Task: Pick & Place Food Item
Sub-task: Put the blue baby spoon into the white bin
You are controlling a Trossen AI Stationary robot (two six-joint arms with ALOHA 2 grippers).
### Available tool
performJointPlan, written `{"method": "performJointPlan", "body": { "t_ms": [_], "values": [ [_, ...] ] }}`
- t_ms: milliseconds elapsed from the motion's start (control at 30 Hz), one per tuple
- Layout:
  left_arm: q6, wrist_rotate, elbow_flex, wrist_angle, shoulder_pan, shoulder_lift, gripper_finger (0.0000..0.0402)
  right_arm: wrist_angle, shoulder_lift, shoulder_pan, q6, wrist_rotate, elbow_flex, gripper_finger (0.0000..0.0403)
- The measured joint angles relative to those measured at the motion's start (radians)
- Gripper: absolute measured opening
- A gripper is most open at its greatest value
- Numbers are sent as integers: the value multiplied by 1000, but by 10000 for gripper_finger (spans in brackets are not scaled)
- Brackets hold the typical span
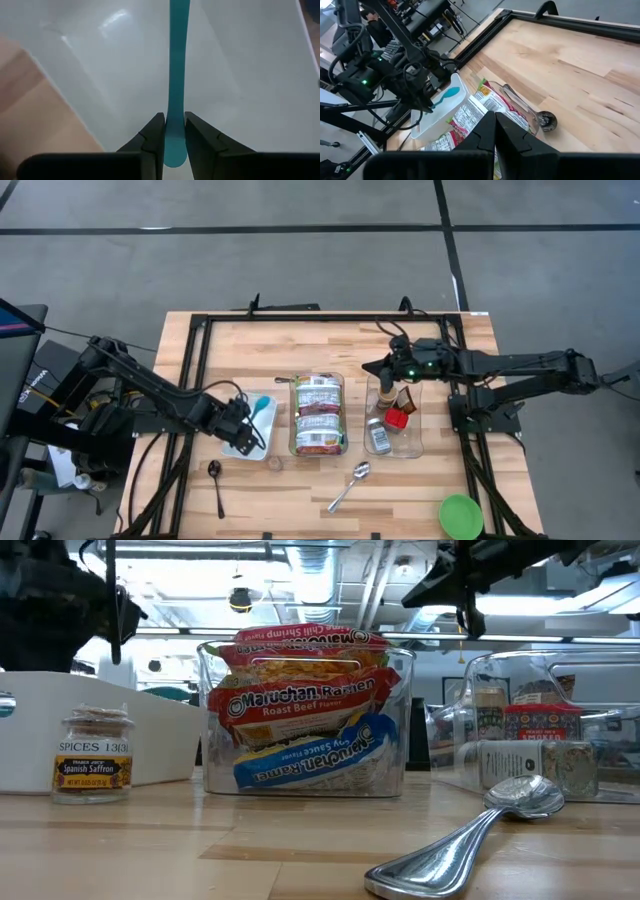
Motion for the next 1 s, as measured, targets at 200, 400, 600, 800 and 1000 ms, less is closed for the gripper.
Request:
{"method": "performJointPlan", "body": {
  "t_ms": [200, 400, 600, 800, 1000],
  "values": [
    [8, 65, -51, 61, 2, 0, 56, 0, 0, 0, -11, -4, 0, 1],
    [1, 93, -101, 84, 4, 0, 58, 0, 0, 0, -19, -4, 0, 1],
    [1, 104, -107, 96, 4, 0, 64, -2, 0, 0, -19, -4, 0, 1],
    [1, 104, -107, 99, 4, 0, 65, -2, 0, 0, -19, -4, 0, 1],
    [2, 103, -107, 98, 4, 0, 67, -2, 0, 0, -19, -4, 0, 1]
  ]
}}
